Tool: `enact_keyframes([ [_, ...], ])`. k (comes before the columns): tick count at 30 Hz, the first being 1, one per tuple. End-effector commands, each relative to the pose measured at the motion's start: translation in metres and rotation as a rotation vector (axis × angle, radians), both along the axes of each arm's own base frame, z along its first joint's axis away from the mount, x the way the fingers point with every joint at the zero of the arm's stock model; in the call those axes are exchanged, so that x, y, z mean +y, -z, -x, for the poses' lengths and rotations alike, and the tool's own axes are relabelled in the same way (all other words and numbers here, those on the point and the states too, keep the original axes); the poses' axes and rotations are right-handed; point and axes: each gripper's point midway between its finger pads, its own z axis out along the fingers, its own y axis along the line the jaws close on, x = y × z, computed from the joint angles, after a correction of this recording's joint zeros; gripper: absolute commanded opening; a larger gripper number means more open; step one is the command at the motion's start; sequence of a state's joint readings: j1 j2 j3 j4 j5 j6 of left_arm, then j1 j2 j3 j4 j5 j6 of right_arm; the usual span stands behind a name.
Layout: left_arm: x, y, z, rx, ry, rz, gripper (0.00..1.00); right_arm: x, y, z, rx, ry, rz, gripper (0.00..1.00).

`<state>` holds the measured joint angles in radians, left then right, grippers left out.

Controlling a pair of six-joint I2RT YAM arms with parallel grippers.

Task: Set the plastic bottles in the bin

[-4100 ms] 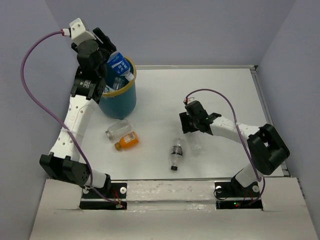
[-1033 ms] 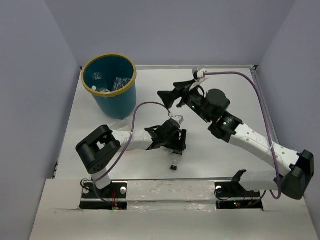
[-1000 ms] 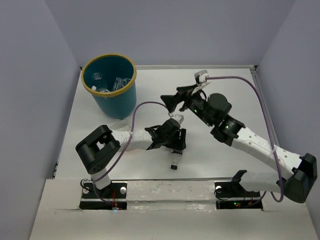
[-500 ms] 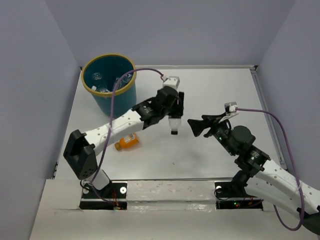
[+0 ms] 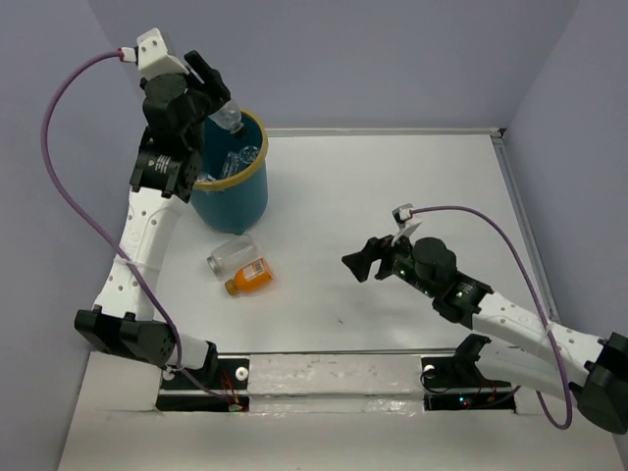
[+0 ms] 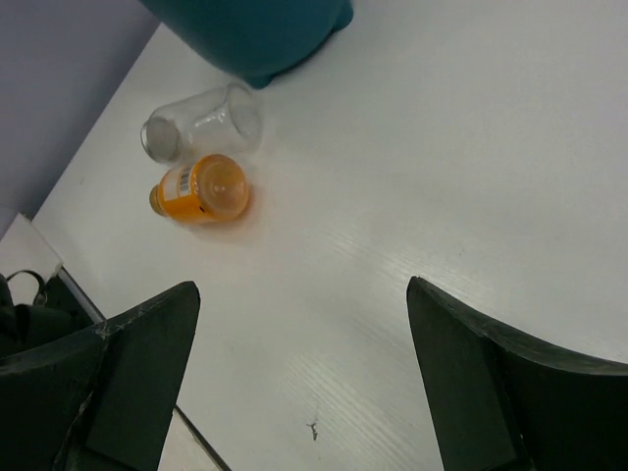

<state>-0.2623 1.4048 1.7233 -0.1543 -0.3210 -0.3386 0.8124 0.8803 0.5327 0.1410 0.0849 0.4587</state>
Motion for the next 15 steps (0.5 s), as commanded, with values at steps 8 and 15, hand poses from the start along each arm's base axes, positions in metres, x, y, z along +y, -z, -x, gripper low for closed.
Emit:
enact_keyframes([
  [8,0.090,0.054,-0.052,0.083,-0.246,-0.031,0.84,0.070,0.008,0.004,0.074,-0.236,-0.083,0.94],
  [15,0.074,0.047,-0.034,0.045,-0.149,0.002,0.99,0.131,0.025,0.020,0.110,-0.377,-0.024,0.98],
])
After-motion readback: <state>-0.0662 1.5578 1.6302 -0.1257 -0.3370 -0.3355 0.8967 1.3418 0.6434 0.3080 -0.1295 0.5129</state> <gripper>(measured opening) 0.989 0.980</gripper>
